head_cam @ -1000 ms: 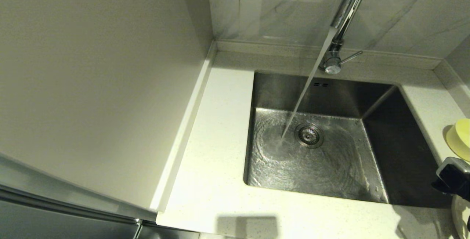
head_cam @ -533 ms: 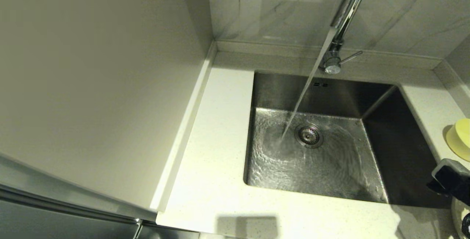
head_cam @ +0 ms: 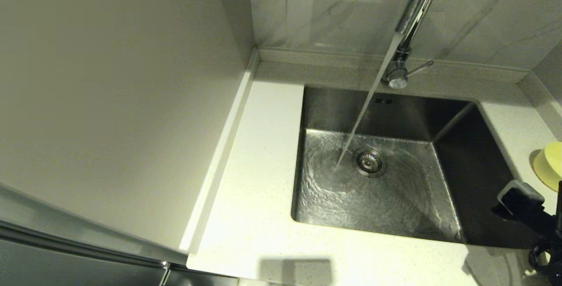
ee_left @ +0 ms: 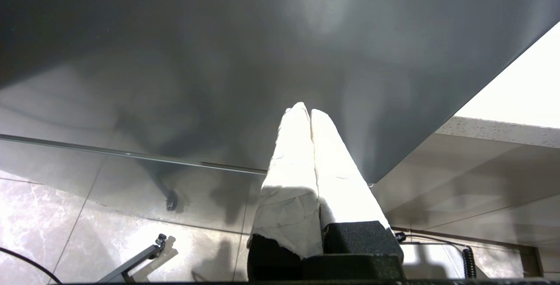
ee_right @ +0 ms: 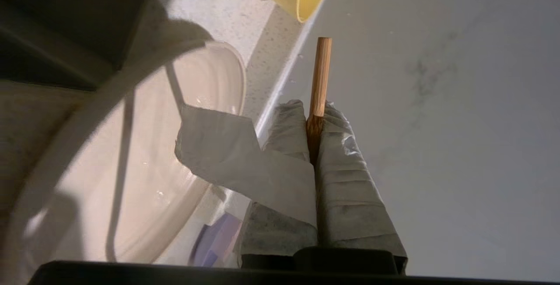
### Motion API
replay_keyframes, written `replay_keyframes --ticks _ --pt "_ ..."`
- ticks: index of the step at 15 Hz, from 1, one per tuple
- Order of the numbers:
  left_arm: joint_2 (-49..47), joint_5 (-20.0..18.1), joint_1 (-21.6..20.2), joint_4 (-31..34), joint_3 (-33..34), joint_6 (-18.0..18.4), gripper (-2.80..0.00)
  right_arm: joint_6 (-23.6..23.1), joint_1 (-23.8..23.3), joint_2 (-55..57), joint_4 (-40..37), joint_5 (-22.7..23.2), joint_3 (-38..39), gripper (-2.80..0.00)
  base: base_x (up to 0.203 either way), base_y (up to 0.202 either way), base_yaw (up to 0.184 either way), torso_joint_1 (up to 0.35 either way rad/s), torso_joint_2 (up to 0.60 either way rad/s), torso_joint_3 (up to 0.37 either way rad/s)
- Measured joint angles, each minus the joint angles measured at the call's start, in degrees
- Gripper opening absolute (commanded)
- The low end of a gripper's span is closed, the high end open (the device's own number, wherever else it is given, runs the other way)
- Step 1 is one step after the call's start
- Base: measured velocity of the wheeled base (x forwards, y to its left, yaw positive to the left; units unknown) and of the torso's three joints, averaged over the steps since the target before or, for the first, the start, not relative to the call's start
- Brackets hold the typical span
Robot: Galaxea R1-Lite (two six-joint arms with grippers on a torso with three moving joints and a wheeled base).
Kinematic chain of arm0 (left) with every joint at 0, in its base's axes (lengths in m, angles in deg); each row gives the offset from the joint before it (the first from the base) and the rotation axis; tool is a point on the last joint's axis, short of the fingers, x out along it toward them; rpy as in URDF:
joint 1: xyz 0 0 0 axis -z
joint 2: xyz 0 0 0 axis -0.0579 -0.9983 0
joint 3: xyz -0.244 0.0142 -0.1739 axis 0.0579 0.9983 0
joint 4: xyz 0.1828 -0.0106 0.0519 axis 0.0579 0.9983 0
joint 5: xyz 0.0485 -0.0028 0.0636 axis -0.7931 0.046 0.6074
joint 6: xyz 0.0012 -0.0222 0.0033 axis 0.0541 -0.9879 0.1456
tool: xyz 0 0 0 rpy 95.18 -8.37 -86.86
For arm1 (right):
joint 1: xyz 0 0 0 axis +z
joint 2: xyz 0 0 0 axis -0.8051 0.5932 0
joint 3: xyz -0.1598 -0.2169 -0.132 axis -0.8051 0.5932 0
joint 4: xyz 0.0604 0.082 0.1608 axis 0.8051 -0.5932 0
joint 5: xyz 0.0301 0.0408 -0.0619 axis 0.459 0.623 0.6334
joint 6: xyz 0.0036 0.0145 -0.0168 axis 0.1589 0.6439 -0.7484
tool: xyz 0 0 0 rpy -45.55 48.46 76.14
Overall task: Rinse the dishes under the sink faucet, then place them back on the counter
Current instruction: Place the chopsticks on the bowl
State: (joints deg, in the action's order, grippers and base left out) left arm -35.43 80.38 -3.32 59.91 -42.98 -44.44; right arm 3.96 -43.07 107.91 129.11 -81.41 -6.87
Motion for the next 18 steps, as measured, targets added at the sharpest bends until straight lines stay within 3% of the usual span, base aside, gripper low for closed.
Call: replay_keyframes --ticks 18 --pt "0.0 0.0 0.0 0.0 0.0 0.0 -2.8 4.8 -0.1 6.1 -0.1 1.0 -3.7 -2.8 0.0 0.0 0.0 0.0 0.0 0.0"
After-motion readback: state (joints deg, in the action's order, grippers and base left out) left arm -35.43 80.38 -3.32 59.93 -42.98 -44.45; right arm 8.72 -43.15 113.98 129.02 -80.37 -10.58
